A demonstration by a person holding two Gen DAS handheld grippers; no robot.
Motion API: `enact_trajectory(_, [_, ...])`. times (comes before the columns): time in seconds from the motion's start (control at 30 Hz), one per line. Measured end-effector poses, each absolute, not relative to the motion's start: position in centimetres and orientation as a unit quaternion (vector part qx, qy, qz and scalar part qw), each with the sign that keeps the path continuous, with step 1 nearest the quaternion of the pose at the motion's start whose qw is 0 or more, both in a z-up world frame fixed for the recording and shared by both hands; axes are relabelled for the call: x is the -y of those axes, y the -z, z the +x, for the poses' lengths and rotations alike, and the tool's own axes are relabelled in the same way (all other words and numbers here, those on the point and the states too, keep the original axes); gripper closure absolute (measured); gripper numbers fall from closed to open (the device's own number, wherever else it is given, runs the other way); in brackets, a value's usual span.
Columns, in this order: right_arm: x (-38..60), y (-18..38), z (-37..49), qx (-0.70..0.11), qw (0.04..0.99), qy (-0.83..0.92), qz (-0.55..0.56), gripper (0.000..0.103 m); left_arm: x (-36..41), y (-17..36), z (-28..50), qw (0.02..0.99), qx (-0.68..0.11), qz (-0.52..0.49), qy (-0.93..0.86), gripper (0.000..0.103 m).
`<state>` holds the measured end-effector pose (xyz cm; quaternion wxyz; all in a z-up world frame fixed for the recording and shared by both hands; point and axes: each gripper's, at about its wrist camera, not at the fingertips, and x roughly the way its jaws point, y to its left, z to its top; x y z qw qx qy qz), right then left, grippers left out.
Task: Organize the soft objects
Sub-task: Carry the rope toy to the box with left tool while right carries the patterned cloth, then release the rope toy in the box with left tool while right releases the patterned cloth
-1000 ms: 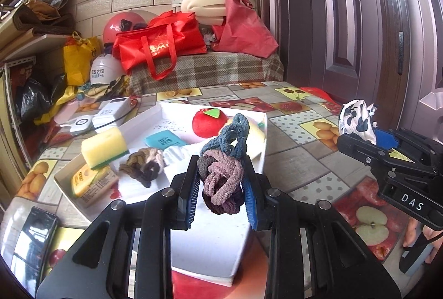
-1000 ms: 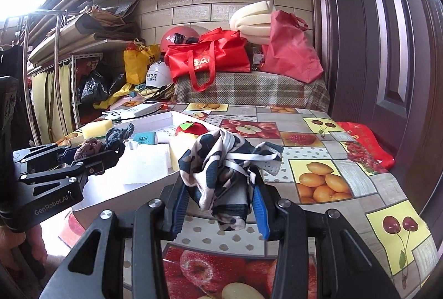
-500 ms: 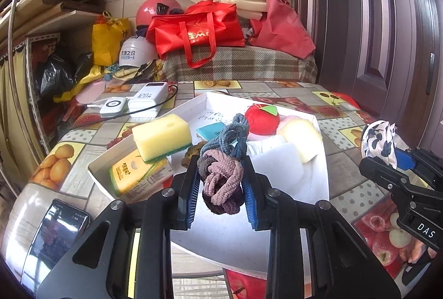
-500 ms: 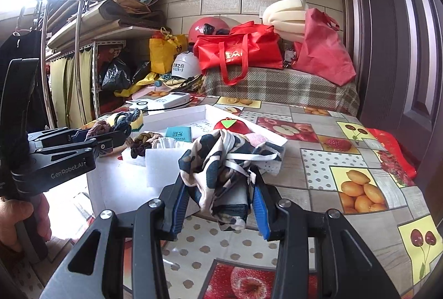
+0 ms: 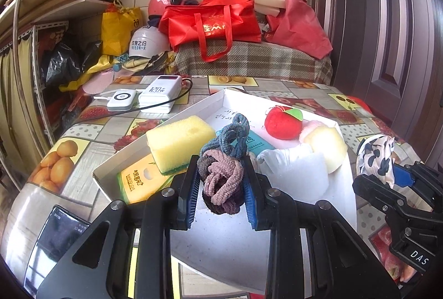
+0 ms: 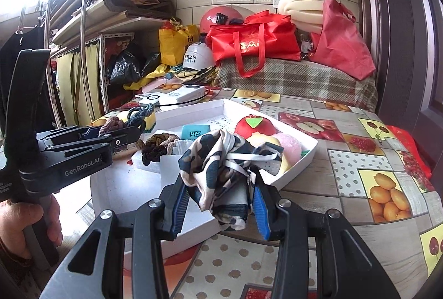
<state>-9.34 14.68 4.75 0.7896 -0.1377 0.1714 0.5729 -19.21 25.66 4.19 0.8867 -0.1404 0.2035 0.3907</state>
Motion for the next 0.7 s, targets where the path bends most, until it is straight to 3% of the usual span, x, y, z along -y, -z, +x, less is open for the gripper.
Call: enact_trajectory(0.7, [-20.0,-4.2,-10.1,-0.212,0.767,-0.584,-0.159,0.061,-28.2,-3.5,-16.7,0.866,-0.242,-0.149,-0.411,0.075])
